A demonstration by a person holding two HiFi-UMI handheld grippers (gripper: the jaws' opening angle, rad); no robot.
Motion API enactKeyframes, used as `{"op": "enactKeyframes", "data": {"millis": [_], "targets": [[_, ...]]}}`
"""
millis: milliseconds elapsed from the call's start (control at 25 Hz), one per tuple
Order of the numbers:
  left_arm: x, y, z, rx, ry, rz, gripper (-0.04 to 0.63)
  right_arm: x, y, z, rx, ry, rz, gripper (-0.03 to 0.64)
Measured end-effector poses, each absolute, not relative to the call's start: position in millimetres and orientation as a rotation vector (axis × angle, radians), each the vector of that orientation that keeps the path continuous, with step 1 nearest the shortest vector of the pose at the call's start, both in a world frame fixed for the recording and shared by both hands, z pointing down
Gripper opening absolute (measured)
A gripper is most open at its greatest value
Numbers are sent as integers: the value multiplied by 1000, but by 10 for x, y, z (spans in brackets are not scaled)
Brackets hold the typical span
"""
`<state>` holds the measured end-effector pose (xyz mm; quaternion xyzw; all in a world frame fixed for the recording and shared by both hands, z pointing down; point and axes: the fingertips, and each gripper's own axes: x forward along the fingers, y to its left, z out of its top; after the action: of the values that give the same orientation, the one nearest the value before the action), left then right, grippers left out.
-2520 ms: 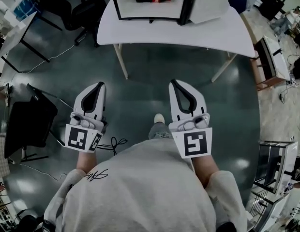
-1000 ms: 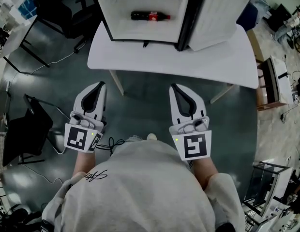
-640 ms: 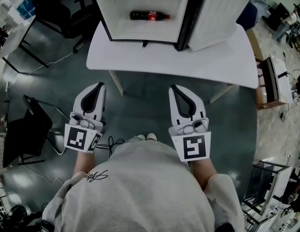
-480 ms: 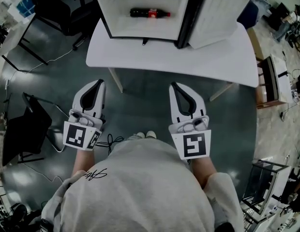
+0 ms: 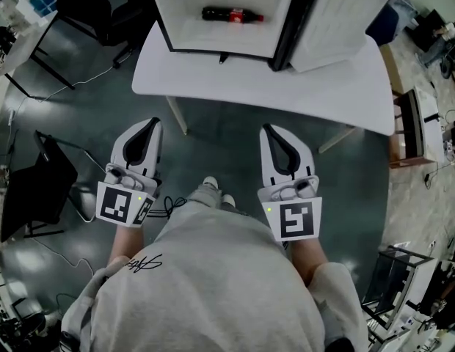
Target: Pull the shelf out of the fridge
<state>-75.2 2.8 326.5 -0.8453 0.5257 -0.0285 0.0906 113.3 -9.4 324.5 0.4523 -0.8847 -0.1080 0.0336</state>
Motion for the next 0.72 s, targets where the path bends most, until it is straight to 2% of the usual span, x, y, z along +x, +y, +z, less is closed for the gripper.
{"op": "enactKeyframes", "data": {"millis": [720], "targets": [[-828,-380,3267,-2526,1532,-74,3,1097,-419,3261,1412,-2685,-344,12]]}}
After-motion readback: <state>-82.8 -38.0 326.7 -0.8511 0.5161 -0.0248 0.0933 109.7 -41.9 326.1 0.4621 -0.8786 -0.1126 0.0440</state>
